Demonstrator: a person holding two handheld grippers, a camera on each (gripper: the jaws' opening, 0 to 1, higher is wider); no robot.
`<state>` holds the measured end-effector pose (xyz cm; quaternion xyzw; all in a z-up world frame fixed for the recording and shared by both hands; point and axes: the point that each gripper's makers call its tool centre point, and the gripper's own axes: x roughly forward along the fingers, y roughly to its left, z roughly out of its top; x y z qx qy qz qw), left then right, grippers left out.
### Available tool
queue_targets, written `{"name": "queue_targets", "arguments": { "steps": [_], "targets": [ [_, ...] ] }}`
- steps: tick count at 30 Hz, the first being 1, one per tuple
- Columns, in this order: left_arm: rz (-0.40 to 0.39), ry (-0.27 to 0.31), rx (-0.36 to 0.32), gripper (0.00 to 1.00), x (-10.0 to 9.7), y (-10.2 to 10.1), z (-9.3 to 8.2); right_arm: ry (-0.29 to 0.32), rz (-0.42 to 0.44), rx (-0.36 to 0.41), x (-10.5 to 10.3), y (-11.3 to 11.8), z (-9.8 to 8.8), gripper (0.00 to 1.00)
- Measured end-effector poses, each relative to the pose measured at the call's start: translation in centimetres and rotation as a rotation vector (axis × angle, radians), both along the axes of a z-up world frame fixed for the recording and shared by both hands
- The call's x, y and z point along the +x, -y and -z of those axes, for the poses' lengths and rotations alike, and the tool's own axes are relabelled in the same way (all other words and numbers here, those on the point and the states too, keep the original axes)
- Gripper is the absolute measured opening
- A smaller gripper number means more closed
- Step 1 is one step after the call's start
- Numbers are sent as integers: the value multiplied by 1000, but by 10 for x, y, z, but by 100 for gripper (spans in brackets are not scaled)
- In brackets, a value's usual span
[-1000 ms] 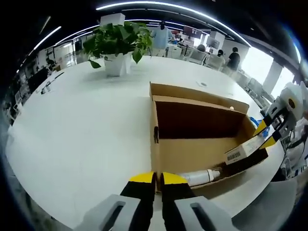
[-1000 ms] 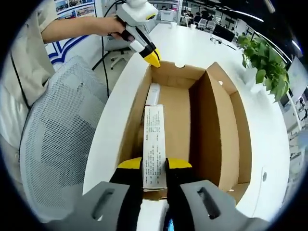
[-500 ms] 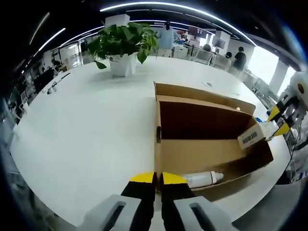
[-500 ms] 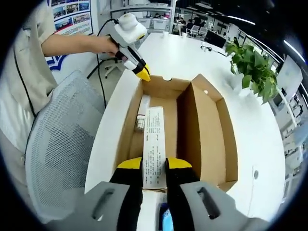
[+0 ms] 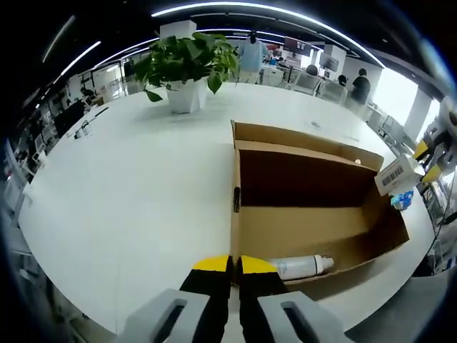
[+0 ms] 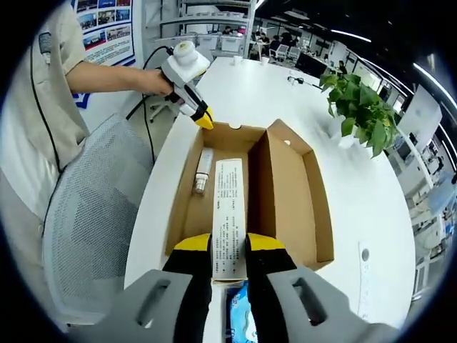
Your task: Operate the shoe box by opening the lid, removing the specified soft item, and placing it in the target area until the item is outside and the box remains undamaged.
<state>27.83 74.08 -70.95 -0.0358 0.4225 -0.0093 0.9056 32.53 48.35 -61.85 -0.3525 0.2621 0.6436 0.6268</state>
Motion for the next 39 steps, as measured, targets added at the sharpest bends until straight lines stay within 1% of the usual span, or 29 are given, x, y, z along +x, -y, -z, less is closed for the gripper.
{"name": "queue_targets", "arguments": {
  "steps": [5,13,20,24,32,39],
  "targets": [
    [2,-3,3,2,-1,0,0,14,15,3,9,20,-12,15],
    [3,-12,18,2,0,1,1,36,53,-8,24,56,-23,15],
    [18,-30,32,2,0,1,2,55,98,-21,42,95,-32,15],
    [25,-39,39,2,0,2,2,64,115,-37,50,114,-32,15],
    [30,-49,48,2,0,2,2,76,137,-54,66,141,-32,15],
    [31,-63,57,2,0,3,3,84,150,-78,80,163,-23,15]
  ]
}}
